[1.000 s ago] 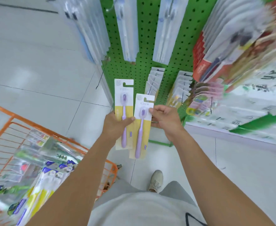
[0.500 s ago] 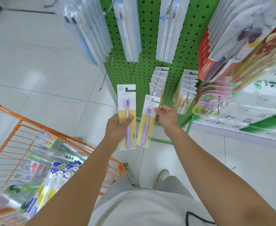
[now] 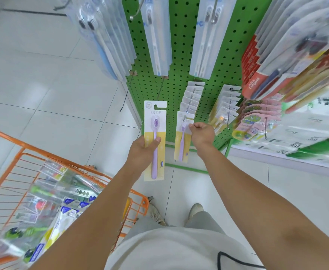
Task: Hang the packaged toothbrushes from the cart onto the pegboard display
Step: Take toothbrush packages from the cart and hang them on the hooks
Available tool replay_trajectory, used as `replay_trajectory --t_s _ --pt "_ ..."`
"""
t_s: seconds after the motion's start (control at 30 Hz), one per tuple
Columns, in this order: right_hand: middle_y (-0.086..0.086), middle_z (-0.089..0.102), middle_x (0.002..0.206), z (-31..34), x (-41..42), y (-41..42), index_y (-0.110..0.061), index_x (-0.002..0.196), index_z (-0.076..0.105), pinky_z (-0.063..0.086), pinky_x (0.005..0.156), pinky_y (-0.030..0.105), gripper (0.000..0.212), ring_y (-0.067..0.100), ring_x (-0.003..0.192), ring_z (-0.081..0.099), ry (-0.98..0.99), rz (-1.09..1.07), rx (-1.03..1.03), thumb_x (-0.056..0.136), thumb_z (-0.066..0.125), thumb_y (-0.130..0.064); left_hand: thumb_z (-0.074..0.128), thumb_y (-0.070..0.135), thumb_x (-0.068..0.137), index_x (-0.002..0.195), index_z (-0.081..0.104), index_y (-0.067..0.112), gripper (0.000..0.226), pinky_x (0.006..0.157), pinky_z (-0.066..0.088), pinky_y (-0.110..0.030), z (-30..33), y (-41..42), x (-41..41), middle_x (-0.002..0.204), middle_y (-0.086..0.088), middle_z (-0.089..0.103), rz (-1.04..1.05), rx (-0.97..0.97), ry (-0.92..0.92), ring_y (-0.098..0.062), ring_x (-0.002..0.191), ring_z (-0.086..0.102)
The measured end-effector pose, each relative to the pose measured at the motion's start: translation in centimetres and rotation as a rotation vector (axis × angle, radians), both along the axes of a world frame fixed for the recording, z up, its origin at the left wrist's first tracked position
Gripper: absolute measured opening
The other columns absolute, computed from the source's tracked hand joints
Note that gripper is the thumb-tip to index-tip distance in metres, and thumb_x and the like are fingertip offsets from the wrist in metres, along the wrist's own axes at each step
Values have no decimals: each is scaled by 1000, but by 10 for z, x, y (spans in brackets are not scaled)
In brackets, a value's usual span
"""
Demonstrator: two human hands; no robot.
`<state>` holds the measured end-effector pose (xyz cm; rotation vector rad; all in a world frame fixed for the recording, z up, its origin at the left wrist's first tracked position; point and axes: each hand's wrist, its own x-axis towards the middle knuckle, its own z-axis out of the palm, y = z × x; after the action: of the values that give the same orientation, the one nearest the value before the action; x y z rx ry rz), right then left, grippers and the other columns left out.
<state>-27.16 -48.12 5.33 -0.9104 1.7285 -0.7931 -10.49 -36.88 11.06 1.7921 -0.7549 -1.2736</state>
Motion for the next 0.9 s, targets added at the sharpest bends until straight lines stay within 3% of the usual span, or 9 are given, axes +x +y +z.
replay_trajectory --t_s 0.1,0.23,0.33,0.47,0.53,0.63,0.7,0.8,0.9 --pt "0 67 83 7 2 -16 -11 84 69 51 86 28 12 15 80 59 -7 -65 -38 95 68 -14 62 31 99 97 69 10 22 58 47 -11 0 2 0 80 0 67 -41 -11 -27 -2 62 61" --pt "15 75 100 12 1 -29 4 96 73 52 90 26 14 9 68 59 4 -76 -34 94 68 -9 63 31 98 97 70 15 18 61 49 -11 -6 4 0 83 3 70 -36 -3 -43 -6 69 63" --pt "8 72 97 16 -2 -32 1 95 73 50 94 23 10 18 94 66 -8 -55 -35 93 69 -9 63 32 97 102 70 11 23 64 49 -15 -7 2 -4 88 -2 70 -41 21 -37 -10 72 62" --pt "2 69 114 10 -9 -29 -7 113 68 47 86 24 22 19 100 64 -24 -54 58 95 68 -20 63 31 98 98 71 14 19 60 47 -12 -8 -3 -8 85 0 68 -69 30 -58 -9 69 60" --pt "-3 66 111 15 -14 -16 -13 118 67 50 91 29 27 19 96 62 -56 -69 69 94 68 -25 64 32 97 97 71 13 20 63 46 -16 -8 -8 -10 84 -1 67 -79 34 -65 -10 70 59" --pt "4 73 105 28 -16 15 -19 98 71 58 92 38 11 23 98 70 -283 -15 34 95 67 -29 66 31 96 91 70 14 19 58 43 -13 -9 -16 -16 80 1 66 -102 42 -53 -7 63 58" --pt "16 75 100 39 -14 32 -11 99 71 61 84 36 15 23 89 71 -421 140 14 96 67 -25 66 28 96 93 73 14 16 59 45 -13 -8 -19 -21 82 3 70 -144 44 -51 -6 66 62" --pt "36 59 84 40 -10 39 11 100 64 61 76 33 25 24 79 60 -415 261 -73 96 67 -13 66 27 96 100 74 16 14 69 50 -21 -10 -20 -28 90 2 75 -194 51 -58 -10 78 68" --pt "16 57 76 36 -11 40 16 94 61 59 66 28 23 20 68 57 -349 237 -59 97 64 -6 66 27 97 101 73 15 14 70 49 -23 -17 -19 -32 92 -1 74 -239 81 -75 -14 81 66"
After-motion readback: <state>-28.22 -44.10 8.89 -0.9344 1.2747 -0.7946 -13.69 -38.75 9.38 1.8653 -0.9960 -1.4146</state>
